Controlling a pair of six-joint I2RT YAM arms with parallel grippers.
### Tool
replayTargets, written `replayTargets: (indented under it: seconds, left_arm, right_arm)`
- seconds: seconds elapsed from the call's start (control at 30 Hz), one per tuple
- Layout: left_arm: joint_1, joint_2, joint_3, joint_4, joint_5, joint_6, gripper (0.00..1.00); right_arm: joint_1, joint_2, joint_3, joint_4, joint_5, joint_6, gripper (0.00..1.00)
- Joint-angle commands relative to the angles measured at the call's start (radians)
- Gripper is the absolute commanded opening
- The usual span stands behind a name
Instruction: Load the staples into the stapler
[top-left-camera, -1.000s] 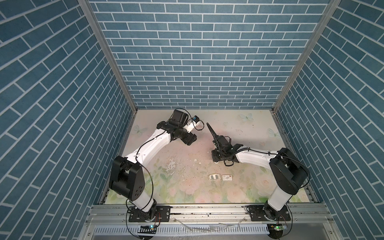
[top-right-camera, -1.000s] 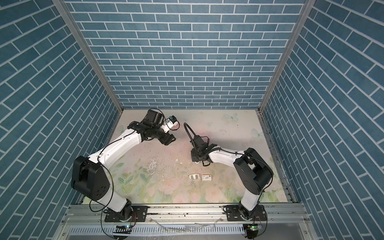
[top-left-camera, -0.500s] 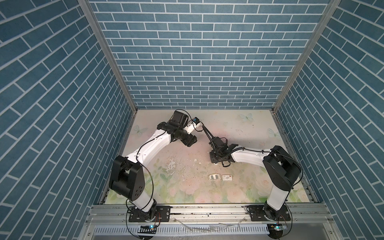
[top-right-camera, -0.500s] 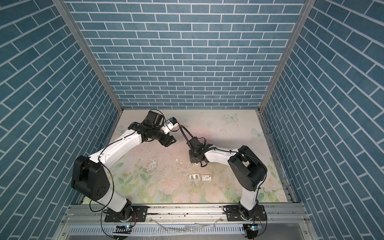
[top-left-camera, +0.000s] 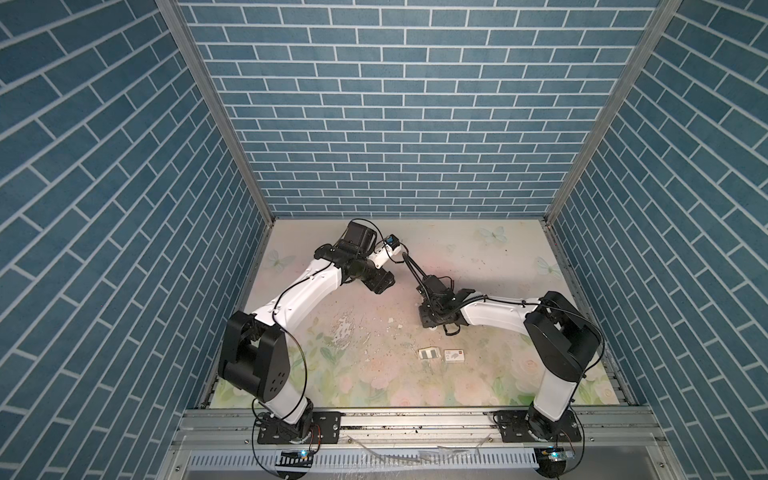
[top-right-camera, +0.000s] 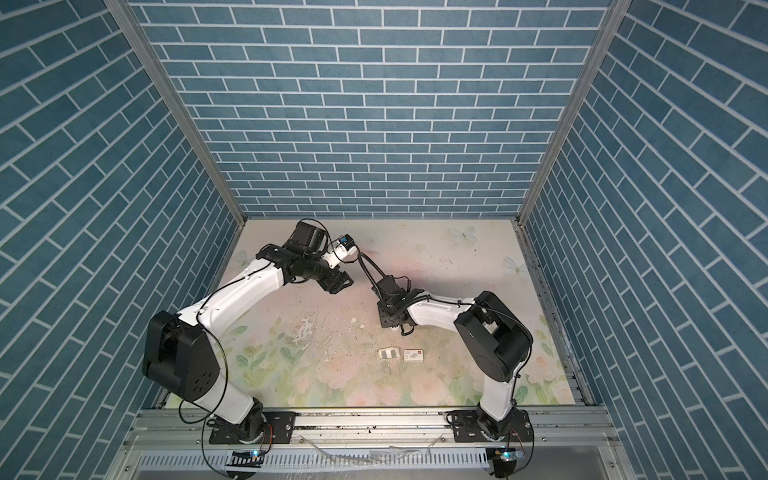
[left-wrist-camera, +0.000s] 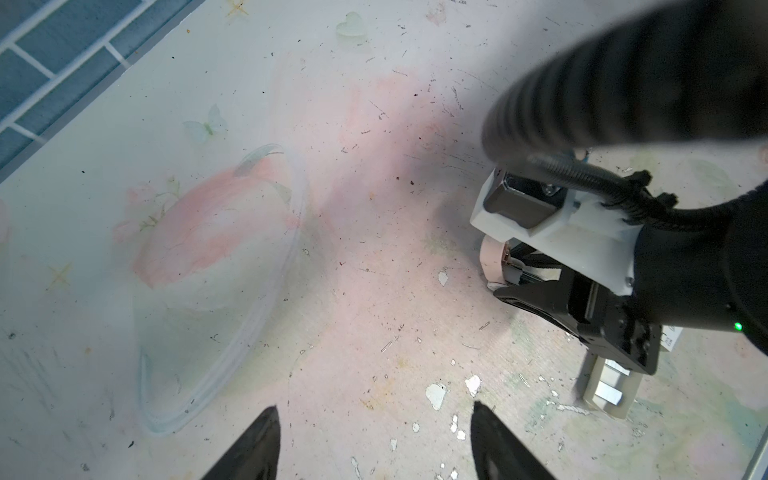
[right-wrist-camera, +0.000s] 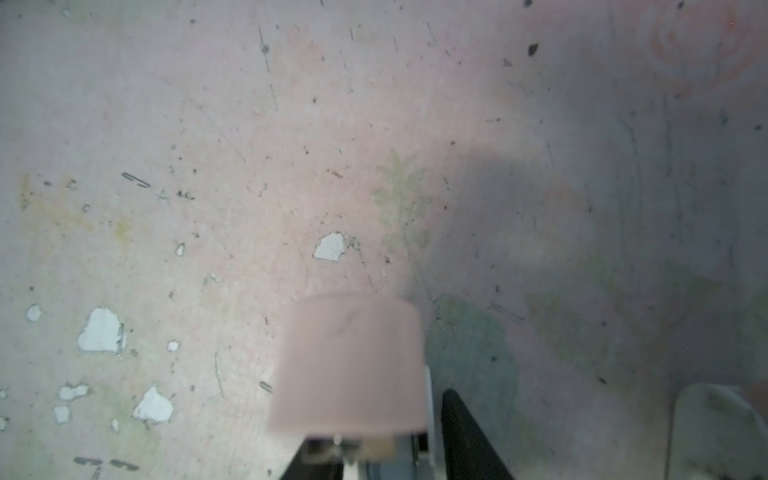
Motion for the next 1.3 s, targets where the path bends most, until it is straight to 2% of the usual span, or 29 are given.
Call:
replayTargets:
  seconds: [0.0, 0.17, 0.2, 0.43, 0.63, 0.77, 1.0, 1.27]
  left_arm:
    - [0.004, 0.011, -0.01, -0.016, 0.001, -0.01, 0.74]
    - [0.005, 0.0, -0.011, -0.006, -0.037, -0.018, 0.79]
    - [0.005, -0.004, -0.012, -0.003, -0.041, -0.018, 0.83]
    - [0.005, -0.003, -0.005, -0.009, -0.052, -0.021, 0.84]
    - [0.006, 0.008, 0.004, -0.015, -0.045, -0.015, 0.84]
    - [0.006, 0.021, 0.008, -0.016, -0.032, -0.015, 0.83]
    - [0.006, 0.048, 0.023, -0.022, -0.006, -0.021, 0.83]
    - [0.006, 0.071, 0.036, -0.031, 0.005, -0.028, 0.83]
  right_arm:
    - [0.01, -0.026, 0.008, -0.018, 0.028, 0.011, 0.41]
    - [0.023, -0.104, -0.029, -0.014, 0.002, 0.014, 0.42]
    - [0.029, -0.124, -0.04, -0.018, 0.009, 0.021, 0.42]
    - [0.069, -0.27, -0.125, -0.07, 0.044, 0.074, 0.41]
    - [0.155, -0.352, -0.153, -0.152, 0.045, 0.153, 0.34]
    - [0.22, -0.371, -0.174, -0.185, 0.07, 0.237, 0.29]
    - [0.29, -0.342, -0.197, -0.169, 0.109, 0.326, 0.26]
    - [0.313, -0.255, -0.176, -0.15, 0.119, 0.352, 0.24]
